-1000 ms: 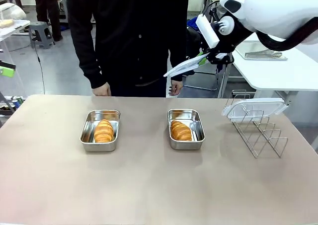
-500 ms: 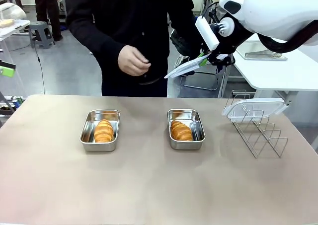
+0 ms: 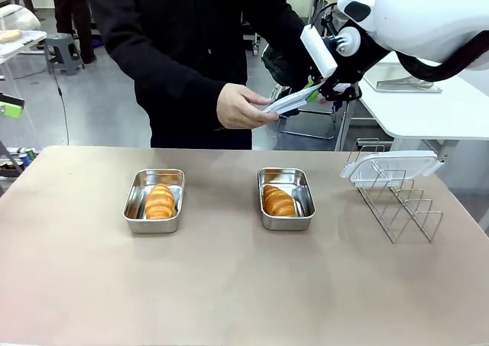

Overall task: Place the bread in airtight containers.
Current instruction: Release when the human grabs the Airtight Container lid.

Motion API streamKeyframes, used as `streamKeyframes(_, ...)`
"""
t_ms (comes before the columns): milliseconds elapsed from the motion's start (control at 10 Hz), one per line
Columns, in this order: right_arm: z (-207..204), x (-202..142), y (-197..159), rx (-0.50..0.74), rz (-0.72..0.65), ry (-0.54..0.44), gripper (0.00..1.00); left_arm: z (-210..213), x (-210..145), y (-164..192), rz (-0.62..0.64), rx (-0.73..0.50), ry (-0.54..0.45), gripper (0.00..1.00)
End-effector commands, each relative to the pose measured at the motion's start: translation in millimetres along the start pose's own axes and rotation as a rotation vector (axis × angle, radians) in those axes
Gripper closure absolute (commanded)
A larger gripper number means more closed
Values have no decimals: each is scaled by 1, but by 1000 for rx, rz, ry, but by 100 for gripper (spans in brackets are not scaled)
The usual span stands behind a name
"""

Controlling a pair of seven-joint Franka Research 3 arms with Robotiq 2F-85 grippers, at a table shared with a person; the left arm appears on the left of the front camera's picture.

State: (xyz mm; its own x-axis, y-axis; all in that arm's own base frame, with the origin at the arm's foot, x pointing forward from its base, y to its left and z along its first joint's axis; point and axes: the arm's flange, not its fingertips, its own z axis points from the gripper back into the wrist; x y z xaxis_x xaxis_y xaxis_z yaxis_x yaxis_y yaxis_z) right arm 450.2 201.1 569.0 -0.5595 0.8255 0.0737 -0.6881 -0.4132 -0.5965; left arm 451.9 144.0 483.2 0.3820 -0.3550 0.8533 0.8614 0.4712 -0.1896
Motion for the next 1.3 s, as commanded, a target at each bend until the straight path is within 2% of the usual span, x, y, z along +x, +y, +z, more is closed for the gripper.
streamKeyframes(0,3,-1,4,-8,4,-15,92,1,2,-2,-8,-5,-6,0)
streamKeyframes(600,3,-1,4,-8,4,-15,92,1,2,-2,-8,-5,-6,0)
streamKeyframes(700,0,-1,0,0,-1,1,45,1,2,-2,-8,-5,-6,0)
streamKeyframes(800,12,0,2,63,6,52,29,1,2,-2,-8,-5,-6,0)
streamKeyframes(900,17,-3,-1,83,-25,62,0,1,2,-2,-8,-5,-6,0)
streamKeyframes(1100,41,-8,-7,73,-161,57,0,1,2,-2,-8,-5,-6,0)
streamKeyframes(1200,64,-16,-7,57,-280,3,5,1,2,-2,-8,-5,-6,0)
